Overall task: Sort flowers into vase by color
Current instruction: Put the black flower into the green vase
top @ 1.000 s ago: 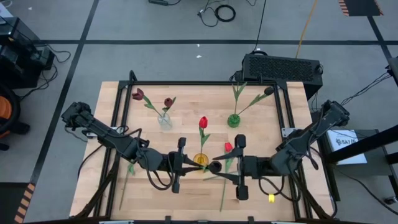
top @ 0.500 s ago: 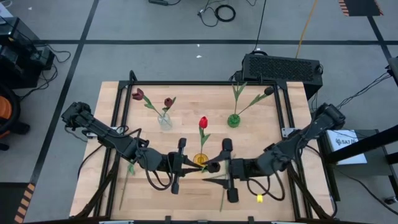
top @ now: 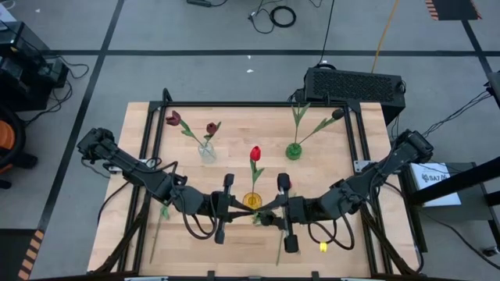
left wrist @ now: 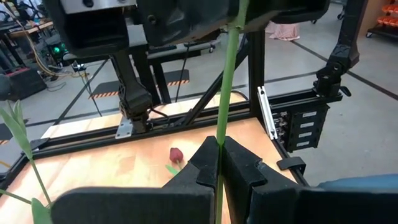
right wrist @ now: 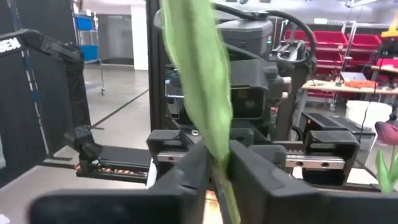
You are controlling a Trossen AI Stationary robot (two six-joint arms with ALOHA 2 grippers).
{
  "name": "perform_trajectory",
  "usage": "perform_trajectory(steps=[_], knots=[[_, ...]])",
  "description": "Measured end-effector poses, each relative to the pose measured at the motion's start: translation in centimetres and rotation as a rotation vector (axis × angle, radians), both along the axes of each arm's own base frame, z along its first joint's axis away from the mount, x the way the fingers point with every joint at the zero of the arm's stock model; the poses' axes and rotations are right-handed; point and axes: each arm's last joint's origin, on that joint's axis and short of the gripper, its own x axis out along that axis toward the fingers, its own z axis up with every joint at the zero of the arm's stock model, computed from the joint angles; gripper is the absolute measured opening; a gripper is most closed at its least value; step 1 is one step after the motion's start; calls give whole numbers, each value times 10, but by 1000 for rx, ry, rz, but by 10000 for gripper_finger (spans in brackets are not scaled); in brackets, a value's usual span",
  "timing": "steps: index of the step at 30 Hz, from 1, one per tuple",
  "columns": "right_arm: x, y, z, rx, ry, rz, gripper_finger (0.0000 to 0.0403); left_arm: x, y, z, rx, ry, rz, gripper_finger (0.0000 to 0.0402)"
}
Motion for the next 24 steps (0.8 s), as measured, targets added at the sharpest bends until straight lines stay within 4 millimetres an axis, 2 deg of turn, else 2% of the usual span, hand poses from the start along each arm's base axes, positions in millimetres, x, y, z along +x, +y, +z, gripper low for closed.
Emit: perform_trajectory(steps=[2, 4, 10, 15, 20, 24], knots=[[1, -2, 0, 15, 1, -8, 23, 0, 0, 0, 0, 0, -2, 12], [2, -4, 0, 21, 1, -13, 9, 0, 0, 0, 0, 1, -2, 12], [3, -5, 0, 28, 9, -15, 13, 0, 0, 0, -16, 6, 2, 33], [0, -5, -1, 14, 31, -11, 4, 0, -1, -1, -69, 17, 13, 86], [-17, -6, 11, 11, 43, 9, 6, -4, -6, -2, -61, 35, 9, 147], [-42, -9, 22, -23, 84, -7, 6, -13, -6, 2, -36, 65, 17, 172]])
